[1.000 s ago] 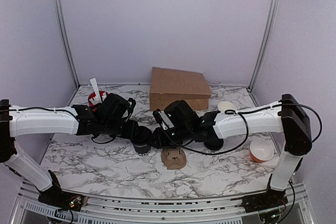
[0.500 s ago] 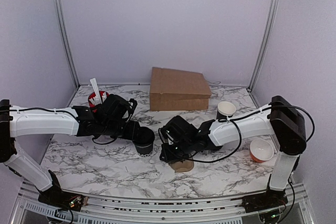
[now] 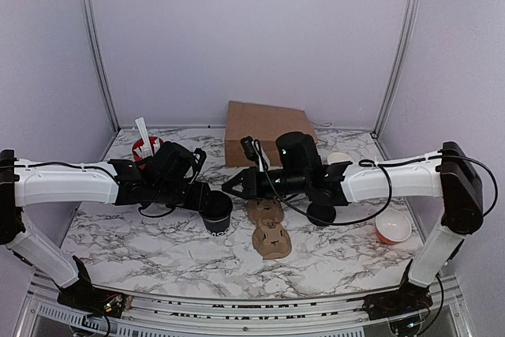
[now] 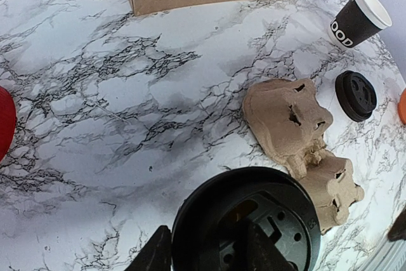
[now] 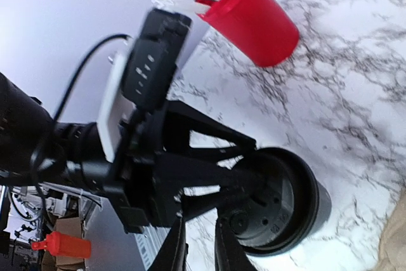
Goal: Pack the takeout coffee
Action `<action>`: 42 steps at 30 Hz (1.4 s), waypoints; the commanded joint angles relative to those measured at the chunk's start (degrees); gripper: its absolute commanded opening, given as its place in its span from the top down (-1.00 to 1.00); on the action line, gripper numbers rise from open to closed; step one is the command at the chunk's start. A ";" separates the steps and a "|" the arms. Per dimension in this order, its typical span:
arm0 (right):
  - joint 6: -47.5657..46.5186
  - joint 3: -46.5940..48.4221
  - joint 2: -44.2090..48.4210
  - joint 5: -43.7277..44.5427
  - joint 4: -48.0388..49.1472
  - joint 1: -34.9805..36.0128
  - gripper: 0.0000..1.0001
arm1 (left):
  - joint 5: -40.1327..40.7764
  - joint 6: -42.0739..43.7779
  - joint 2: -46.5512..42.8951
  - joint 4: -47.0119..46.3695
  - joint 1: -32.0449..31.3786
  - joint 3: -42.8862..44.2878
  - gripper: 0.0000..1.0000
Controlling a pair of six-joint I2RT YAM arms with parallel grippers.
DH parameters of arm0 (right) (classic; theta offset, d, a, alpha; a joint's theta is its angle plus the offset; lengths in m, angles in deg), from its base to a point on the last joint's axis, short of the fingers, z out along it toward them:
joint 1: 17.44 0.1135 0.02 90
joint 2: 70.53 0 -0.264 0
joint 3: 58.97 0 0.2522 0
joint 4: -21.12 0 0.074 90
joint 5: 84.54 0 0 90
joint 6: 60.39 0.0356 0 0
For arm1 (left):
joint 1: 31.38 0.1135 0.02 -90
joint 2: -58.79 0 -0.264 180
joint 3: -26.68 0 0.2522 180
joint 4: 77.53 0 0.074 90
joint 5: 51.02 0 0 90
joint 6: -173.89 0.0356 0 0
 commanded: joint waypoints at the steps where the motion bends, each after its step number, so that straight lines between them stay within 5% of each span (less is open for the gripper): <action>1: 3.45 0.92 -3.12 -7.86 13.31 -0.95 0.73 | -1.75 0.23 0.46 6.02 -0.46 -1.01 0.21; 9: 11.29 -6.45 -13.74 -10.87 14.51 -0.98 1.00 | -1.31 0.20 0.45 6.60 -0.46 -1.00 0.21; 24: 8.13 -0.40 -5.51 -10.88 15.68 -2.22 0.98 | -1.40 0.24 0.62 6.79 -0.45 -0.74 0.21; 35: 12.69 -3.55 -16.59 -11.40 13.15 -2.62 1.00 | -0.57 0.22 -0.32 6.94 -0.41 -1.24 0.21; 42: 11.23 -2.64 -15.16 -9.58 9.61 -2.62 1.00 | 0.62 0.17 -1.85 7.68 -0.32 -0.75 0.20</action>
